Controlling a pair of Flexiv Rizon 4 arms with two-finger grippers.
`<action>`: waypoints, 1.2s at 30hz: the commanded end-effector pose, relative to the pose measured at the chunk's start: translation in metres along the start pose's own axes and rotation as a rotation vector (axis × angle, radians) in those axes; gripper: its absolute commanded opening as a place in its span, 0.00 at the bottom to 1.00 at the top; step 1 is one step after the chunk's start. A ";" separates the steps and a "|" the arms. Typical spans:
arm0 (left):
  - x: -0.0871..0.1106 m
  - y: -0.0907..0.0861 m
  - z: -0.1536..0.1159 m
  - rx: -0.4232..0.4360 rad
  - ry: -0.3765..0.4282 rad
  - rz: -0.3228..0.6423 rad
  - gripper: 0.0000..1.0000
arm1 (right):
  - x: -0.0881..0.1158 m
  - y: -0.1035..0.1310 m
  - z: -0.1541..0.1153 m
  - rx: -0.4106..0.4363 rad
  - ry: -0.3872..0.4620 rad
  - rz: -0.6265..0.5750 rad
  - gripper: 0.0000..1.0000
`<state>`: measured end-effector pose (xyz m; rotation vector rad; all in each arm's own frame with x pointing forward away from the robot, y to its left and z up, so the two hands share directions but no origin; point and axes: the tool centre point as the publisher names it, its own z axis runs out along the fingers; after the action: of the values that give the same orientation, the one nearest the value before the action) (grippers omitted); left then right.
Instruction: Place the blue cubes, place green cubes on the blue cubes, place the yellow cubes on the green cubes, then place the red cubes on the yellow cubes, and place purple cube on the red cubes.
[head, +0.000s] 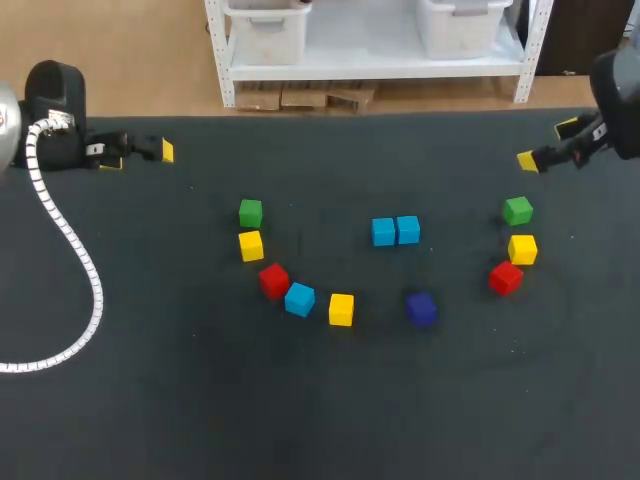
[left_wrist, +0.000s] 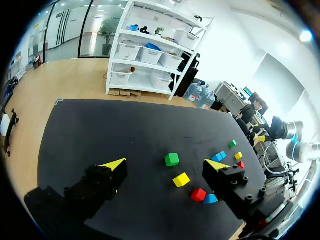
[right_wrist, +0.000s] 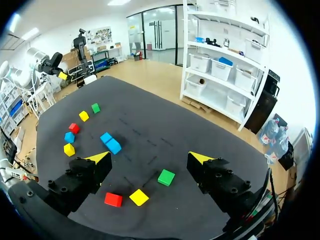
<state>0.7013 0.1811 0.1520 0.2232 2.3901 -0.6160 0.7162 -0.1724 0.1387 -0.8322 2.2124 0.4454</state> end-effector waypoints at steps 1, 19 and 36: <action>0.008 -0.007 0.004 -0.027 0.052 0.053 1.00 | 0.000 0.001 0.000 0.005 0.001 0.000 1.00; 0.088 -0.117 0.029 -0.008 0.416 0.598 1.00 | 0.000 0.001 0.000 0.005 0.001 0.000 1.00; 0.172 -0.146 0.077 0.357 0.684 1.174 1.00 | 0.000 0.001 0.000 0.005 0.001 0.000 1.00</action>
<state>0.5562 0.0197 0.0500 1.5184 2.3782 -0.2791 0.7160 -0.1723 0.1386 -0.8318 2.2122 0.4445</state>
